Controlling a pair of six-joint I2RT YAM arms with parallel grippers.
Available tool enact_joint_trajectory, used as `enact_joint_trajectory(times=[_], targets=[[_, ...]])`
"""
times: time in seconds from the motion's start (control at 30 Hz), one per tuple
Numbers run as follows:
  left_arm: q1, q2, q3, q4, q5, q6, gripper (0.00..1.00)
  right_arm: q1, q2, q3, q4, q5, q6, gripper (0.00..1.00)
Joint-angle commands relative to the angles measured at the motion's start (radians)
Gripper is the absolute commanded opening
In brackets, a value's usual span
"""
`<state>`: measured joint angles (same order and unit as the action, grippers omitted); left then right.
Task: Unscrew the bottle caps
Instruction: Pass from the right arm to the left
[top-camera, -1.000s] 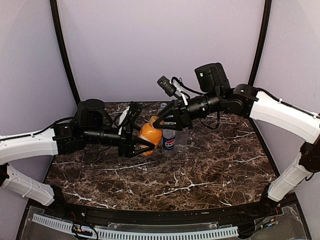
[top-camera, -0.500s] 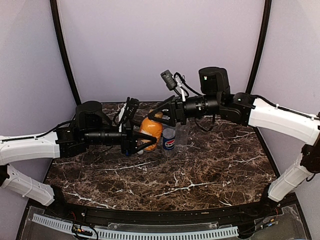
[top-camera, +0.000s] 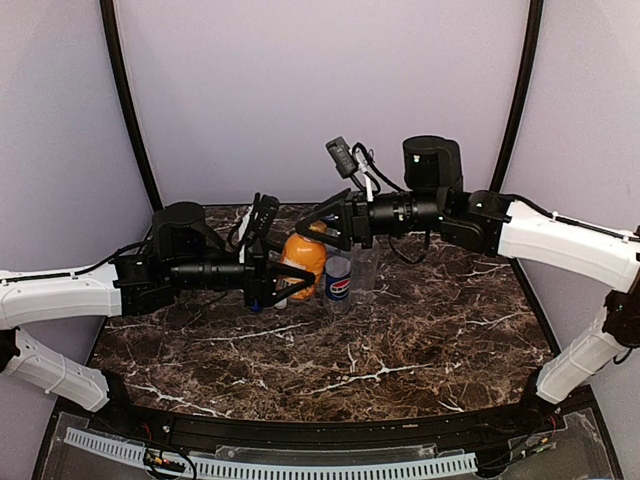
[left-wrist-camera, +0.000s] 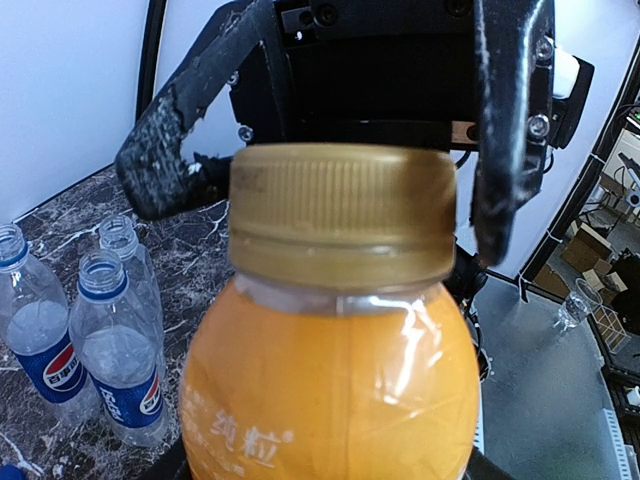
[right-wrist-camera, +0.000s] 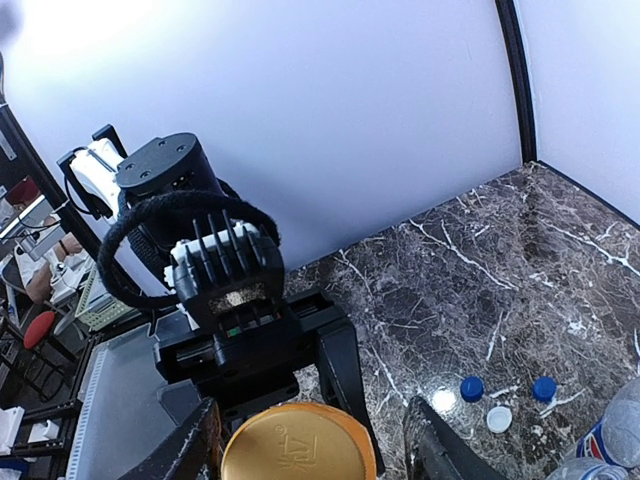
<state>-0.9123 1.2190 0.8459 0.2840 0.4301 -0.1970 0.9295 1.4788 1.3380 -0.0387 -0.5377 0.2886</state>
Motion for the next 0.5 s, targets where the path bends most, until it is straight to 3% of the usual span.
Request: enact_joint_trajectory(times=[0.0, 0.27, 0.47], targets=[[-0.002, -0.003, -0.011, 0.034, 0.018, -0.004, 0.22, 0.008, -0.039, -0.009, 0.076, 0.011, 0.003, 0.60], [-0.002, -0.005, -0.010, 0.030, 0.020, -0.003, 0.21, 0.008, -0.029, -0.003, 0.071, -0.002, 0.001, 0.51], [-0.001, -0.010, -0.008, 0.029, 0.018, -0.001, 0.21, 0.005, -0.020, -0.013, 0.071, -0.004, -0.001, 0.53]])
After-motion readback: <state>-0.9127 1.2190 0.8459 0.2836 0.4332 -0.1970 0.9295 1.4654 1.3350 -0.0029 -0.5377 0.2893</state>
